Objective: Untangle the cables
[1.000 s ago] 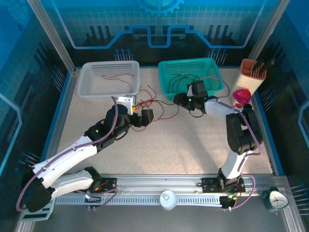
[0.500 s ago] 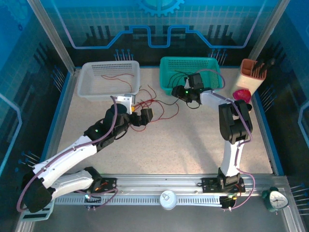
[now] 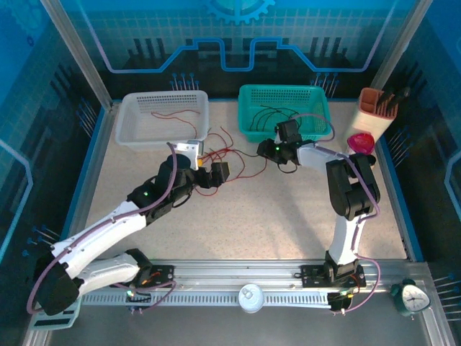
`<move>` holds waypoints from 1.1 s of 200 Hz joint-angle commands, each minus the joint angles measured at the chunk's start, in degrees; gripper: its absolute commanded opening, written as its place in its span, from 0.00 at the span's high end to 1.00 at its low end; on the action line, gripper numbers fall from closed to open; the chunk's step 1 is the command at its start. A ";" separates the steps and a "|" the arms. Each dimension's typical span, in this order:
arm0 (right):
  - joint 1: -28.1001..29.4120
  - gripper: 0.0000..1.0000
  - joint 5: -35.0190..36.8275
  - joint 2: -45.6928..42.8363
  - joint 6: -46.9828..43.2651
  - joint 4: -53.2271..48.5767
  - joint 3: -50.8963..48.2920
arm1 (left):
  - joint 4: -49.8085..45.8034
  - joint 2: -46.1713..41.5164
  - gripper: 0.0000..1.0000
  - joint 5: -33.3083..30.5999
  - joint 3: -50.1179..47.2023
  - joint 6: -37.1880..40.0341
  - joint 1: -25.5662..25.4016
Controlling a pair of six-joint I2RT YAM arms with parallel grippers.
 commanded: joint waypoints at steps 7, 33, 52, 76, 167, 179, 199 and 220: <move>2.08 0.56 0.85 -0.07 -1.34 -2.27 1.75 | -2.89 1.43 0.01 -1.10 1.25 -1.22 1.10; 3.97 0.56 1.37 -1.59 -2.73 -4.06 3.11 | -6.97 4.19 0.01 -2.15 2.61 -3.25 2.35; 5.10 0.56 0.93 -2.26 -2.24 -4.15 3.52 | -10.57 6.86 0.01 -3.79 3.99 -5.46 3.53; 6.11 0.55 0.33 -3.65 -1.15 -3.95 3.14 | -15.65 11.71 0.05 -4.08 6.87 -6.15 7.04; 4.59 0.53 1.90 -9.90 -0.52 -5.09 -1.94 | -20.68 31.17 0.31 3.42 20.58 3.96 10.92; 4.23 0.52 2.18 -9.98 -0.88 -5.40 -2.44 | -23.38 33.48 0.31 2.01 23.21 6.46 8.94; 3.68 0.52 3.18 -10.56 -1.20 -5.79 -3.68 | -26.14 36.58 0.30 -0.70 26.30 10.04 4.99; 1.86 0.52 3.39 -11.99 -0.65 -5.58 -5.70 | -25.51 39.48 0.30 -0.64 28.48 14.09 0.71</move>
